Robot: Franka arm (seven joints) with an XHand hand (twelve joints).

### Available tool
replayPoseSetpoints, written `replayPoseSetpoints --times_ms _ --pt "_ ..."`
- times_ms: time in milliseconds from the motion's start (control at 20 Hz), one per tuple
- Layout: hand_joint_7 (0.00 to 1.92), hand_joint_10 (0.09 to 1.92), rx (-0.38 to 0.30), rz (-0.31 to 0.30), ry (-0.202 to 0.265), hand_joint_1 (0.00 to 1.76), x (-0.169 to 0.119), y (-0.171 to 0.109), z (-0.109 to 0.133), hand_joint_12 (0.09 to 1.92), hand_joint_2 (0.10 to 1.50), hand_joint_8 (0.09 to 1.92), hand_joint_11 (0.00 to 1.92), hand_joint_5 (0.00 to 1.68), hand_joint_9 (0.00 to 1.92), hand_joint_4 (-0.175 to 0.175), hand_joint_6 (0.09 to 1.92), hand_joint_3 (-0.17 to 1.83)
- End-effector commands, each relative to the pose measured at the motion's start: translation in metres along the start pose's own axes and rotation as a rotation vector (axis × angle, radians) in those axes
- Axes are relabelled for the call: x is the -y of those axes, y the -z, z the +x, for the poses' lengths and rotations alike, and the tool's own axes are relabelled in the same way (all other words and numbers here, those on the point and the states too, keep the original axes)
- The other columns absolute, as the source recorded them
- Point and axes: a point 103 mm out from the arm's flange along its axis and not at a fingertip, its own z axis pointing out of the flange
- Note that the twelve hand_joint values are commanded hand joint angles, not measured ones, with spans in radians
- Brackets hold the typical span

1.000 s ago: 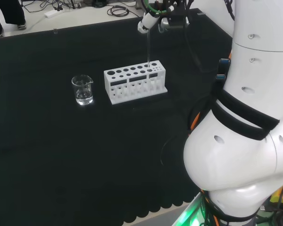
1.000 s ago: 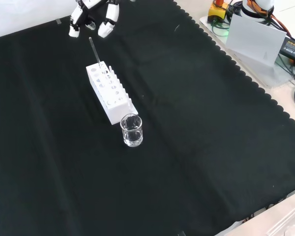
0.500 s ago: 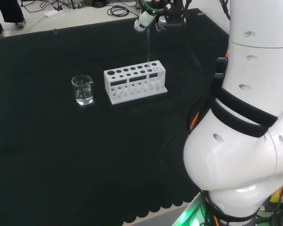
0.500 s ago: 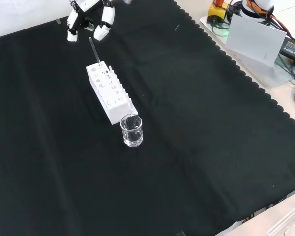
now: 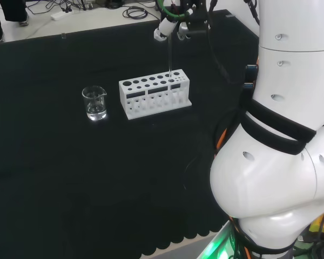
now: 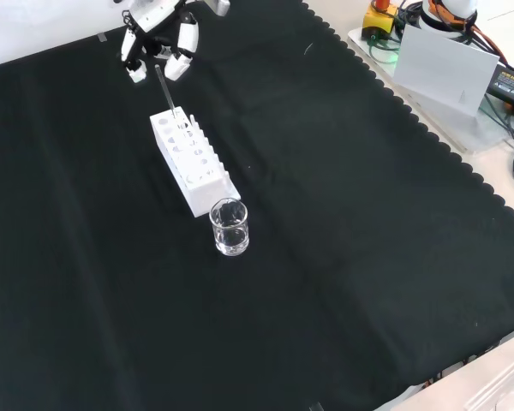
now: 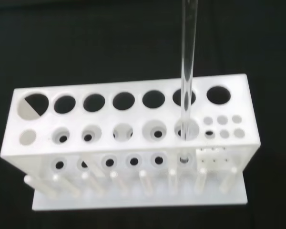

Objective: Take the glass rod from the white test tube rack.

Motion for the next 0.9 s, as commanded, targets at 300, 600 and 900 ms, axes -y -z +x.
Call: replayPoseSetpoints --times_ms 300,600,900 --pt "0.96 0.66 -0.028 -0.042 -0.010 0.99 -0.017 -0.022 0.000 0.64 0.86 1.06 1.66 0.77 1.54 -0.175 0.95 0.56" --pt "1.14 0.84 -0.005 -0.318 0.049 1.28 -0.008 -0.012 0.002 0.48 0.79 1.09 1.62 1.02 1.48 -0.175 0.89 0.59" --pt "1.06 1.02 -0.002 -0.372 0.038 1.42 0.005 0.005 0.006 0.49 0.74 1.06 1.58 1.13 1.28 -0.175 0.53 0.58"
